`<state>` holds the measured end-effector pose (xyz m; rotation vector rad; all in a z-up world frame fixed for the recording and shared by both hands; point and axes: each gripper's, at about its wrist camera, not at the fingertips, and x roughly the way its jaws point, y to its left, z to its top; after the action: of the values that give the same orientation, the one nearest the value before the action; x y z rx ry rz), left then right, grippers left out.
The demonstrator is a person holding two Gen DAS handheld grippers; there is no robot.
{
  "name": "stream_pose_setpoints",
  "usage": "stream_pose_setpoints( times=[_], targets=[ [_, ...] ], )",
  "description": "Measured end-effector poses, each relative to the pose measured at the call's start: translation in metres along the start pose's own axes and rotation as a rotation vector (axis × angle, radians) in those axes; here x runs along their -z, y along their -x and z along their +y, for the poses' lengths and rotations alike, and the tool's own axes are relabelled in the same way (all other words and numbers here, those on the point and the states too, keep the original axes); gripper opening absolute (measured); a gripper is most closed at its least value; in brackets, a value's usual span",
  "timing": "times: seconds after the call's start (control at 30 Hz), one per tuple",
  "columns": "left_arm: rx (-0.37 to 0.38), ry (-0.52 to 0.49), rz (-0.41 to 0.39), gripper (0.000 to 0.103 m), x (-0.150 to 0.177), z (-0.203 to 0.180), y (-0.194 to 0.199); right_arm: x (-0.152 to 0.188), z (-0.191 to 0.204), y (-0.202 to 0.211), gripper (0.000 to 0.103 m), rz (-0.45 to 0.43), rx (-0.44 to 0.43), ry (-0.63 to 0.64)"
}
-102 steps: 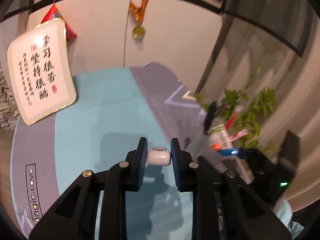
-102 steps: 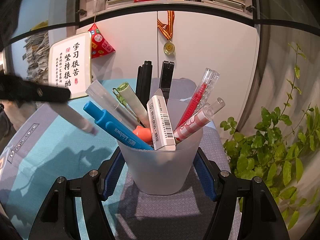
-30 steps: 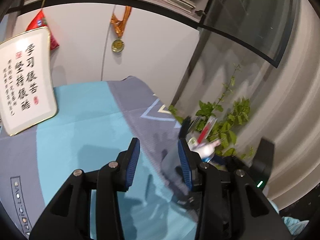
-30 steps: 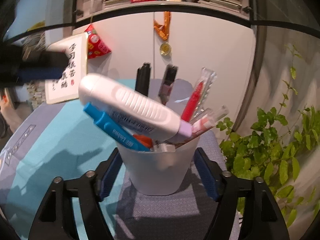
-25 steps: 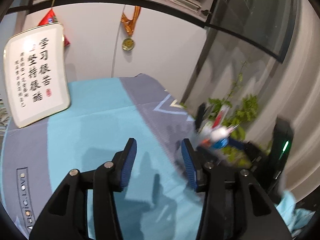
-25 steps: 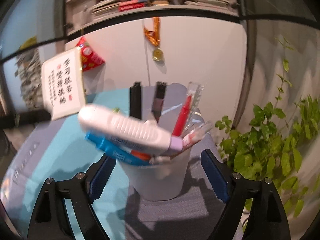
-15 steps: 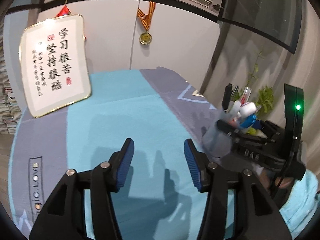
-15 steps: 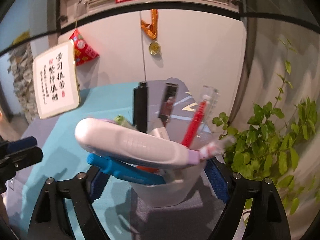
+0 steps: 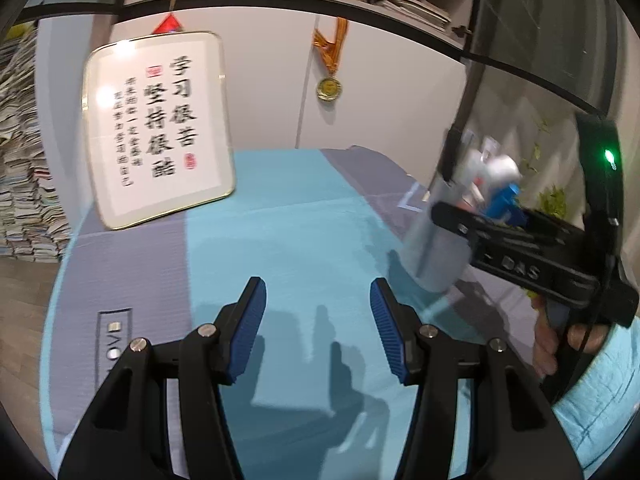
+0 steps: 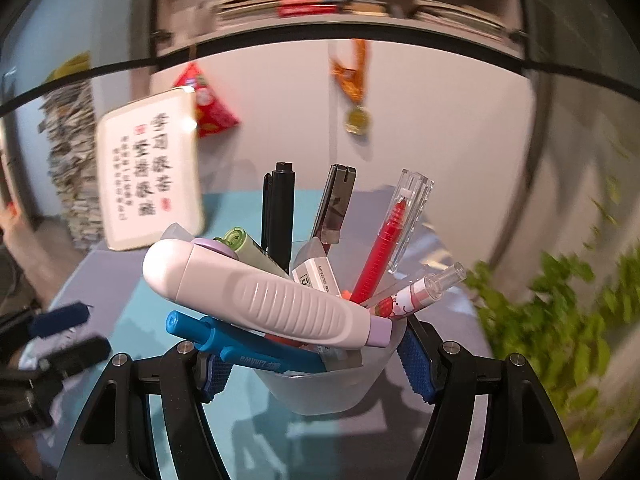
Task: Organize stationery
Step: 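Lower the held cup onto the table mat with the right tool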
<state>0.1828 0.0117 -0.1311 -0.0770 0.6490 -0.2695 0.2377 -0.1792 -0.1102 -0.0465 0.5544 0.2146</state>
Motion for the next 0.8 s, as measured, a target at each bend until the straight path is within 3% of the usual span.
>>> stream_pose_setpoints(
  times=[0.2, 0.47, 0.7, 0.8],
  targets=[
    [-0.072, 0.021, -0.005, 0.052, 0.003, 0.024, 0.008, -0.019, 0.048, -0.037, 0.072, -0.014, -0.040, 0.047],
    [-0.091, 0.032, -0.005, 0.054, 0.004, 0.031, 0.011, -0.015, 0.065, -0.076, 0.073, 0.055, -0.029, 0.044],
    [-0.088, 0.019, -0.005, 0.060, 0.002, 0.025, 0.016, -0.012, 0.066, -0.066, 0.073, 0.070, 0.000, 0.070],
    [-0.101, 0.014, -0.017, 0.064, 0.000, 0.021, 0.023, -0.009, 0.062, -0.050, 0.079, 0.064, -0.003, 0.054]
  ],
)
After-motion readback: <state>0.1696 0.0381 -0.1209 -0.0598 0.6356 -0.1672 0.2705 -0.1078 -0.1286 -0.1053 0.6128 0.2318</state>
